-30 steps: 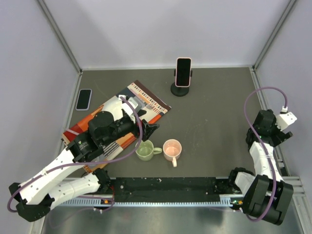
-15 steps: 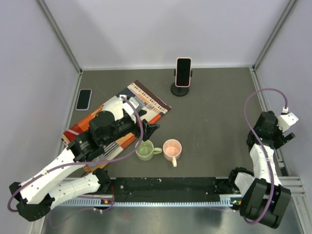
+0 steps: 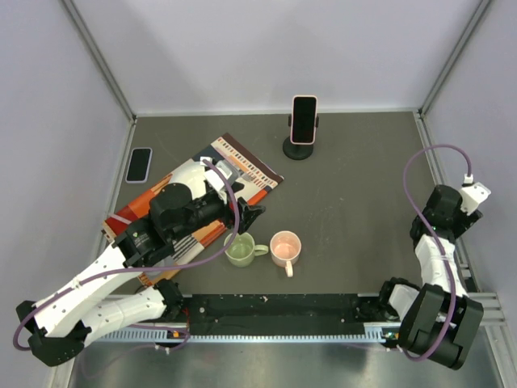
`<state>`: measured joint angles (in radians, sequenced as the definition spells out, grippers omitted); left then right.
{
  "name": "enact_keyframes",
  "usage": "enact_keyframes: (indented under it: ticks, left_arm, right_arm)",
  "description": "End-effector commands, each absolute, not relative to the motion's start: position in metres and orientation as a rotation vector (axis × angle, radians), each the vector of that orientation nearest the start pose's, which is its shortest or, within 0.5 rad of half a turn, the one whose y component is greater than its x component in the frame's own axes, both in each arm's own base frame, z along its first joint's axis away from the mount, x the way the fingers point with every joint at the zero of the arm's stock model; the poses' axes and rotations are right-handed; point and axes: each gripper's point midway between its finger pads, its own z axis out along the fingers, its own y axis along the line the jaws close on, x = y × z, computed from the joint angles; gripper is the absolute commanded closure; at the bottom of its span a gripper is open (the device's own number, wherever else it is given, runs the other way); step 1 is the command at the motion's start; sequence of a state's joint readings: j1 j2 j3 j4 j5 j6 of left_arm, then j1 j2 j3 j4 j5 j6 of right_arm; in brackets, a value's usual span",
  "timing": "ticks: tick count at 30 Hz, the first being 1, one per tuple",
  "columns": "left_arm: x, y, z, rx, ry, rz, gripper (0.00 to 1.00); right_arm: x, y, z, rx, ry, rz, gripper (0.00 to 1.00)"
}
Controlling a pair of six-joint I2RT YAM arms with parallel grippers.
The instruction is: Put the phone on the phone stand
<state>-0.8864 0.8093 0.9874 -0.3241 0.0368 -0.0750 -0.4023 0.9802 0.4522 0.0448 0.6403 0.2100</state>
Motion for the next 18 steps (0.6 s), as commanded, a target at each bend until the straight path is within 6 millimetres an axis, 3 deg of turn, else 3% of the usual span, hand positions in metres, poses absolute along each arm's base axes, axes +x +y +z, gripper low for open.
enact_keyframes:
  ticks: [1, 3, 8, 9, 16, 18]
  left_arm:
    - [0.186, -0.244, 0.339, 0.729, 1.578, -0.741, 0.13]
    - [0.186, -0.243, 0.34, 0.724, 1.576, -0.738, 0.13]
    - [0.187, -0.242, 0.338, 0.718, 1.577, -0.735, 0.13]
    - [0.187, -0.242, 0.338, 0.715, 1.578, -0.733, 0.13]
    - [0.19, -0.242, 0.338, 0.696, 1.585, -0.725, 0.13]
    - [0.191, -0.243, 0.335, 0.697, 1.591, -0.722, 0.13]
  right_arm:
    - [0.241, -0.199, 0.134, 0.937, 1.74, -0.685, 0.53]
    - [0.245, -0.195, 0.138, 0.919, 1.739, -0.651, 0.68]
    - [0.258, -0.187, 0.148, 0.878, 1.748, -0.571, 0.88]
    - [0.263, -0.182, 0.15, 0.868, 1.75, -0.528, 1.0]
    - [0.281, -0.171, 0.158, 0.894, 1.724, -0.428, 1.0]
    - [0.282, -0.168, 0.161, 0.971, 1.666, -0.424, 1.0]
